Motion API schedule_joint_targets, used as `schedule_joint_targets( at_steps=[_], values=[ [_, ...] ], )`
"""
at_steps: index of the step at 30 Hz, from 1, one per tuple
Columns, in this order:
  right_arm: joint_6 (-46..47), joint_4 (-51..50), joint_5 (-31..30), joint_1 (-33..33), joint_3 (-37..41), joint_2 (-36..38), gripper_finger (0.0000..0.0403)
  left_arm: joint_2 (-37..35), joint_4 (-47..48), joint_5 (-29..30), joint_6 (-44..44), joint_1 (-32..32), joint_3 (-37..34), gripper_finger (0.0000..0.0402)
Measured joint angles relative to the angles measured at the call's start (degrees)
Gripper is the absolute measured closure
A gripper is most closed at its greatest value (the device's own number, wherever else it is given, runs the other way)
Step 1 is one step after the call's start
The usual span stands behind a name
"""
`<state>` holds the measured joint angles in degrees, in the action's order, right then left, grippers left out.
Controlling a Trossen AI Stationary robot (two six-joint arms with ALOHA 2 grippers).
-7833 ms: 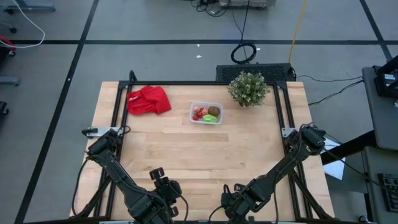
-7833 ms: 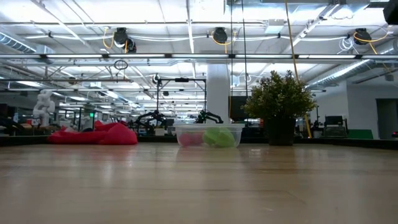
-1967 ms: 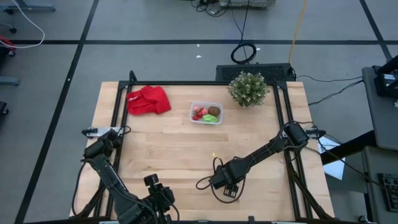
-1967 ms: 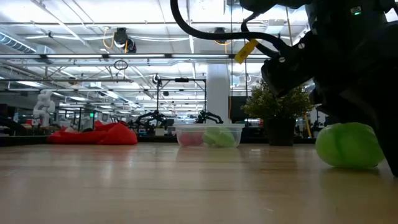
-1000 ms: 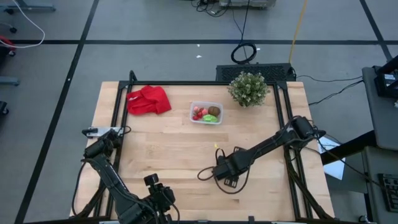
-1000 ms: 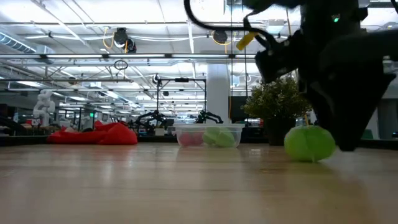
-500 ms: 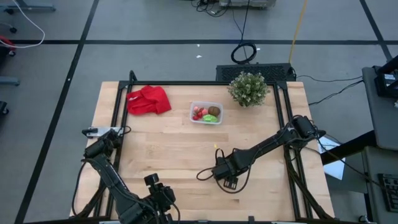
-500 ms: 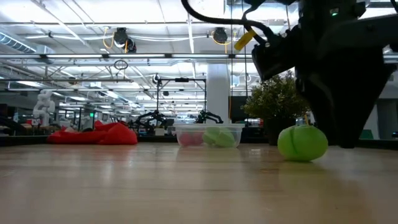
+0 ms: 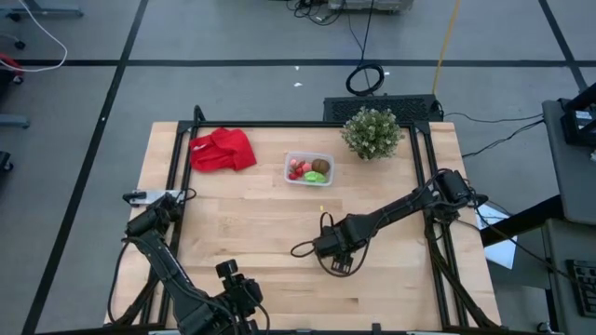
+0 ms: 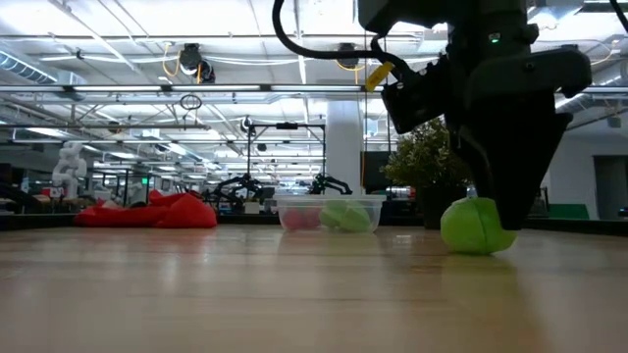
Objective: Pick and placing Produce into tupperware
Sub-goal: Put the cabbage into the bin
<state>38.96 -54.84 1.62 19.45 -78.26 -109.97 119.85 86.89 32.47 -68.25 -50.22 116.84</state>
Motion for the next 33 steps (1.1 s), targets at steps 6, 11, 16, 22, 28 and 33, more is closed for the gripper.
schedule_joint_targets(
  at_steps=[6,11,16,22,28,33],
  values=[
    [-0.86,-0.83,0.06,-0.8,0.0,0.0,0.014,0.0,0.04,0.0,0.01,0.08,0.0,0.0243],
    [-1.34,-1.26,-0.01,-1.53,-0.02,0.0,0.014,0.0,0.07,0.0,0.02,0.11,0.0,0.0243],
    [-1.78,-1.86,-0.06,-1.67,-0.02,0.0,0.014,0.0,0.11,0.0,0.07,0.11,0.0,0.0243],
    [-0.84,-2.62,-0.08,-1.08,-0.07,0.02,0.014,0.0,0.12,0.0,0.06,0.11,0.0,0.0243],
    [1.1,-5.13,0.05,0.72,-0.07,0.02,0.014,0.0,0.11,0.0,-0.02,0.11,0.0,0.0243],
    [3.89,-8.82,1.17,2.09,-0.07,0.02,0.014,0.0,0.07,0.0,-0.37,0.11,0.0,0.0243]
  ],
)
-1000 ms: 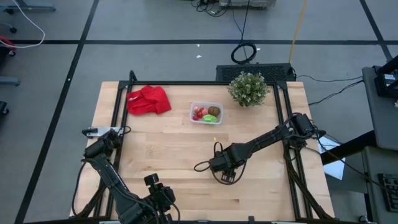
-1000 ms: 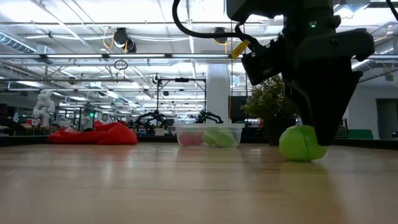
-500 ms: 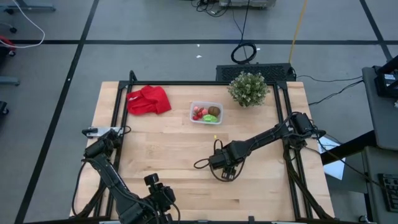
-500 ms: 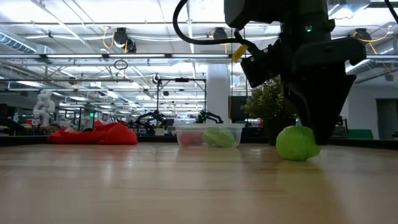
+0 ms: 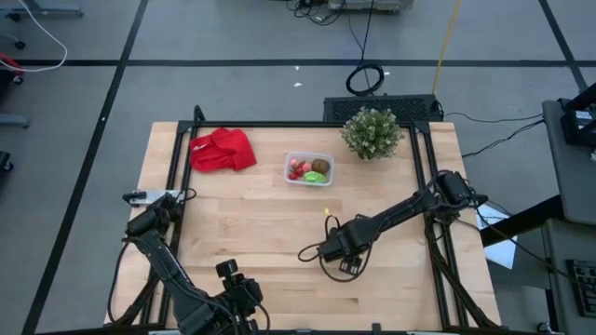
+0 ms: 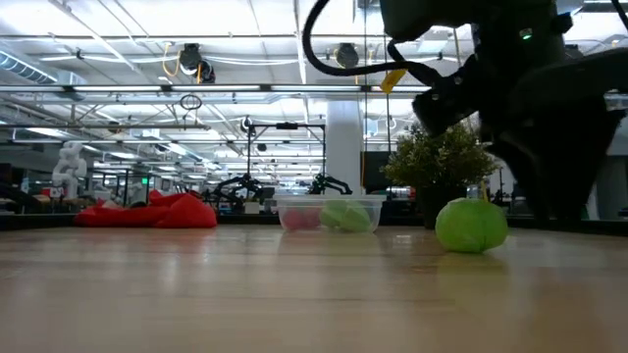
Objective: Pick and placing Produce into tupperware
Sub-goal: Put the cabbage into the bin
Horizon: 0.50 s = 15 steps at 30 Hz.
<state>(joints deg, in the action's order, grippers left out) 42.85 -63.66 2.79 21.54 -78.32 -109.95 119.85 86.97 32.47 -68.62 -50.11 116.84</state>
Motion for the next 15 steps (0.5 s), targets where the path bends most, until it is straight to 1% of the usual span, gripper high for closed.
schedule_joint_targets(
  at_steps=[5,11,15],
  values=[
    [2.77,-0.83,6.47,0.97,0.0,0.03,0.014,0.0,-0.01,0.0,-0.13,0.0,0.0,0.0243],
    [2.99,0.28,7.98,2.88,0.0,0.04,0.014,0.0,-0.05,0.0,-0.46,0.0,0.0,0.0243],
    [5.09,0.32,8.01,4.98,0.0,0.04,0.014,0.0,-0.05,0.0,-0.73,0.0,0.0,0.0243]
  ],
)
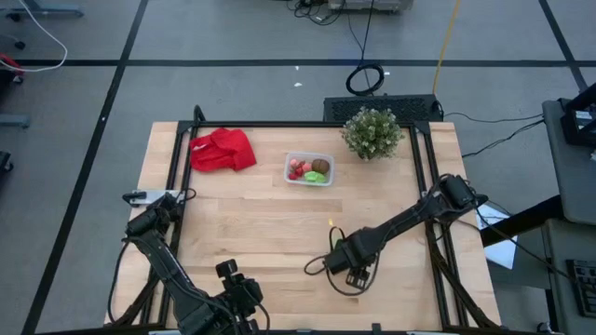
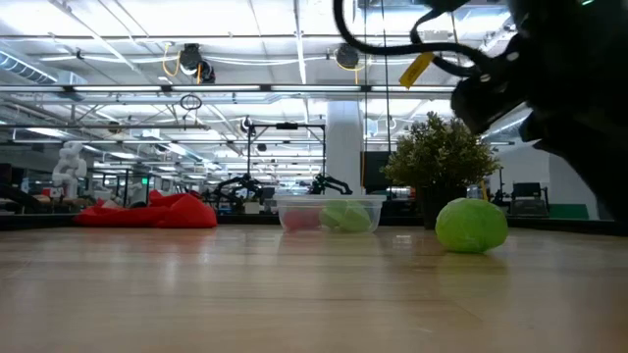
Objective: Pick and placing Produce into tupperware
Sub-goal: Put the cabbage into the bin
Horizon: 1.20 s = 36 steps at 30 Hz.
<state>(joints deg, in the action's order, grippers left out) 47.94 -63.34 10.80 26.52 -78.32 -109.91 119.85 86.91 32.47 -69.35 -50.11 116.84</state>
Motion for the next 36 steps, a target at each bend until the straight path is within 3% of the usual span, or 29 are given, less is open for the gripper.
schedule_joint_targets(
  at_steps=[11,17,23,36],
  values=[
    [2.35,5.5,-0.04,4.95,0.0,0.0,0.014,0.0,-0.02,0.0,0.01,0.31,0.0,0.0243],
    [-2.14,11.26,-0.02,5.93,0.0,0.0,0.014,0.0,-0.04,0.0,0.01,0.31,0.0,0.0243],
    [-6.85,10.79,-0.02,5.84,0.0,0.0,0.014,0.0,-0.04,-0.53,0.03,0.31,0.0,0.0243],
    [-4.23,10.93,-0.16,5.6,0.02,3.03,0.014,0.0,-0.07,-0.88,0.04,0.31,0.0,0.0243]
  ],
)
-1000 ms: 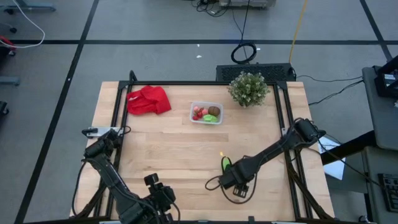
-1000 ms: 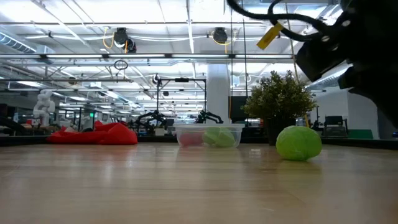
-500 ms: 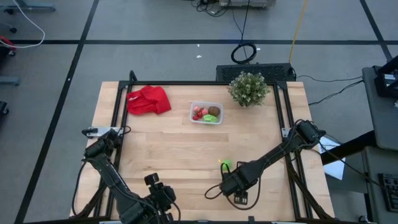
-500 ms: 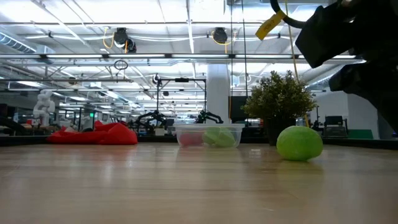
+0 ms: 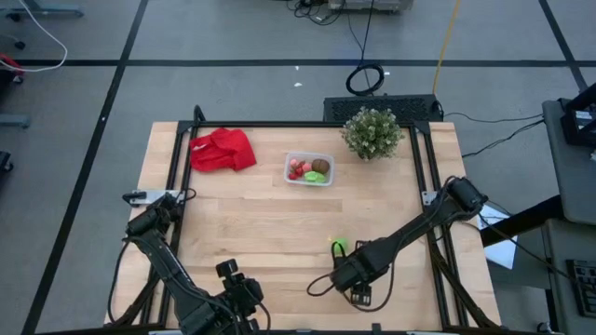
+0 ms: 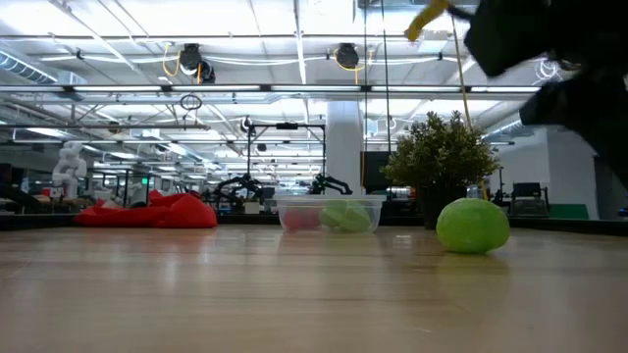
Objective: Pick and placing Produce into tupperware
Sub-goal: Put the cabbage into the bin
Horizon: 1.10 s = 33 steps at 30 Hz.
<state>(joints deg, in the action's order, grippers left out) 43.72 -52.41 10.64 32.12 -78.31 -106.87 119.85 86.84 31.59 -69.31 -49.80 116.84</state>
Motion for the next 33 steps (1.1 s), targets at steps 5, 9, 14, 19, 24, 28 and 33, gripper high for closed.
schedule_joint_targets(
  at_steps=[5,9,14,19,24,28,33],
  values=[
    [0.25,1.5,-4.23,-0.42,-0.02,7.52,0.014,0.0,0.04,-0.01,0.01,0.0,0.0,0.0243],
    [-2.32,2.27,-5.52,-0.66,-0.02,13.78,0.014,0.0,-0.06,0.0,0.01,0.0,0.0,0.0243],
    [-4.08,5.67,-6.09,-0.94,-0.02,19.95,0.014,0.0,-0.06,0.0,0.03,0.0,0.0,0.0243],
    [-7.86,11.41,-6.11,-0.96,-0.02,22.46,0.014,0.0,-0.06,0.0,0.03,0.07,0.0,0.0243],
    [-11.27,17.63,-6.09,-0.87,-0.02,22.56,0.014,0.0,-0.08,0.0,0.02,0.39,0.0,0.0243],
    [-13.2,19.57,-6.09,-0.76,-0.02,22.56,0.014,0.0,-0.1,0.0,0.01,0.44,0.0,0.0243],
    [-13.57,20.64,-6.09,-0.55,-0.02,22.56,0.014,0.0,-0.07,0.0,0.01,0.44,0.0,0.0243]
  ],
)
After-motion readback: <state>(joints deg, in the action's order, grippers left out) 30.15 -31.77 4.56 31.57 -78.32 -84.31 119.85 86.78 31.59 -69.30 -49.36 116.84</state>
